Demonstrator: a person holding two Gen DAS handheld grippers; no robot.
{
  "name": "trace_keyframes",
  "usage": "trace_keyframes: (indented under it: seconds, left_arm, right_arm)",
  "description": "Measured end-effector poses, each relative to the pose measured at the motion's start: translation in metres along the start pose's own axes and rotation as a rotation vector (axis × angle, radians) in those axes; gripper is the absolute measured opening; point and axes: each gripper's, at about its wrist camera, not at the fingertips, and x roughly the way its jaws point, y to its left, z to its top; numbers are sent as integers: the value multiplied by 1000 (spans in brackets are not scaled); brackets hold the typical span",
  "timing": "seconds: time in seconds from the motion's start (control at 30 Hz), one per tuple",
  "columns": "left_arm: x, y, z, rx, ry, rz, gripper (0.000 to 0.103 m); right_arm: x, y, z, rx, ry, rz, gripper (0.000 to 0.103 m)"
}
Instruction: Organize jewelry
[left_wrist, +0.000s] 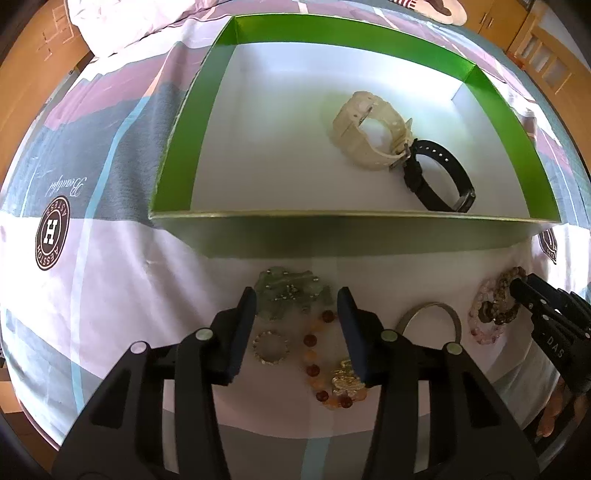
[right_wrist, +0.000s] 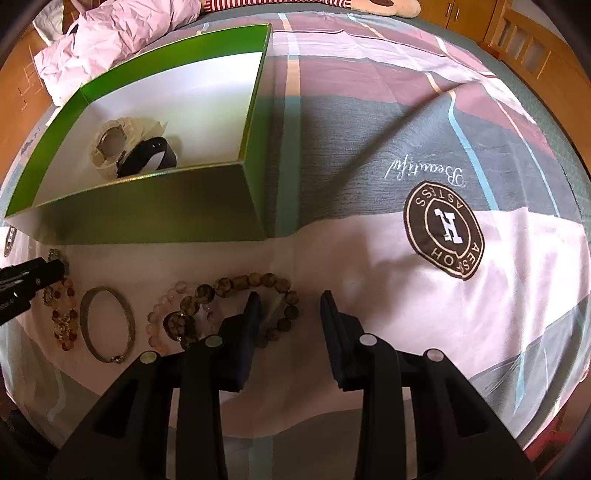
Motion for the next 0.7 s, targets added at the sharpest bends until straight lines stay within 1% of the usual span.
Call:
trace_keyframes:
  seconds: [0.27, 0.37, 0.53, 0.6, 0.7]
  left_arm:
    - [8, -17, 0, 56, -3, 35, 46]
    - [9, -18, 1, 51, 0, 23, 47]
    - [10, -19, 1, 58, 1, 22, 51]
    - [5, -15, -4, 62, 1, 22, 55]
    - [6, -16, -4, 65, 1, 23, 56]
  right_arm:
    - [0, 3, -1, -15, -6, -14, 34]
    - [-1, 0, 0, 1, -7, -1, 34]
    - [0, -2, 1, -10, -5, -6, 34]
    - [0, -1, 1, -10, -6, -8, 34]
    - [-1, -1, 1, -7, -5, -4, 34]
